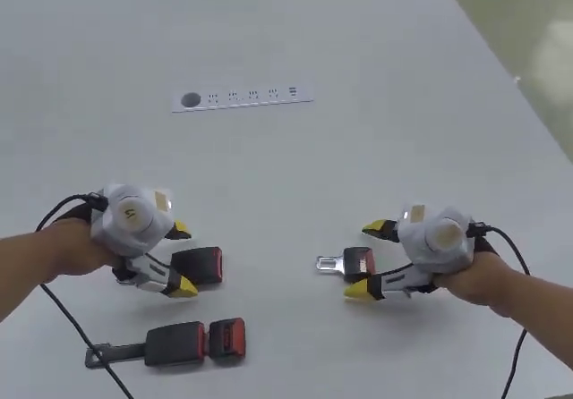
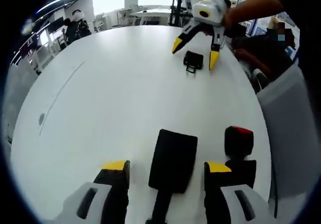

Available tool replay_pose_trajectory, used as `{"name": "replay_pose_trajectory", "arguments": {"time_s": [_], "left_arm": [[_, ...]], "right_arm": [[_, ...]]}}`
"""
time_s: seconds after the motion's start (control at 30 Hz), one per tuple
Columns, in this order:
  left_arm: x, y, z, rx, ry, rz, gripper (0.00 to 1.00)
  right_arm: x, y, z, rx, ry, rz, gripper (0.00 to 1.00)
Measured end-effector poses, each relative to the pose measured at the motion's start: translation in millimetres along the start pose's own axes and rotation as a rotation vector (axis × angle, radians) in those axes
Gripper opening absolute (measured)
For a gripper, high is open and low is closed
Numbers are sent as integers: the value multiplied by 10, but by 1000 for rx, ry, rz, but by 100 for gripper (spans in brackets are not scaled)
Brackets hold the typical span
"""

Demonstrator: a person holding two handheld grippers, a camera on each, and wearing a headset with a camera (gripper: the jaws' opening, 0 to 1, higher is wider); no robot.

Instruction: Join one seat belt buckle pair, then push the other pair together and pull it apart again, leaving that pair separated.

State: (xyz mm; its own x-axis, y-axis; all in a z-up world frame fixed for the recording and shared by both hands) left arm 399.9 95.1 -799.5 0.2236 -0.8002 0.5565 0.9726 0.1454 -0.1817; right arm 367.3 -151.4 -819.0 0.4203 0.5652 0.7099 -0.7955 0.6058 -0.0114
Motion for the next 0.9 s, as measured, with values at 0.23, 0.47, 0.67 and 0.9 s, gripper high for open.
{"name": "replay_pose_trajectory", "arguments": {"time_s": [0.23,0.47,0.67,0.9], "left_arm": [[134,120,412,208,-199,147,77],[55,20,774,359,-354,288,85],[-39,-216,978,383,-416,285,96],[-220,-456,1119,392,-451,269,98]], "right_arm": [[194,-3,98,-132,-103,-126,84],[408,38,214,-234,-179,-177,93],[474,223,292,-246,-194,-161,97],[453,477,378,-227,-183,-98,99]]}}
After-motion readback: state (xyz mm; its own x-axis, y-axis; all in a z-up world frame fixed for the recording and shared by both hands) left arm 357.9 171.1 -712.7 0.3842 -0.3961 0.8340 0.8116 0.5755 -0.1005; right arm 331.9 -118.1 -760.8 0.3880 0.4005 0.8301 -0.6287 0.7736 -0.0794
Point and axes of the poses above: the centre of the closed fingertips' face, and the gripper's own axes: z roughly backward along the fingers, y roughly to its left, x roughly out of its top, the point moved 2 cm from there along z, roughly backward along the fingers, and after that the axes turned 6 degrees about -x, right-handed, at the moved point
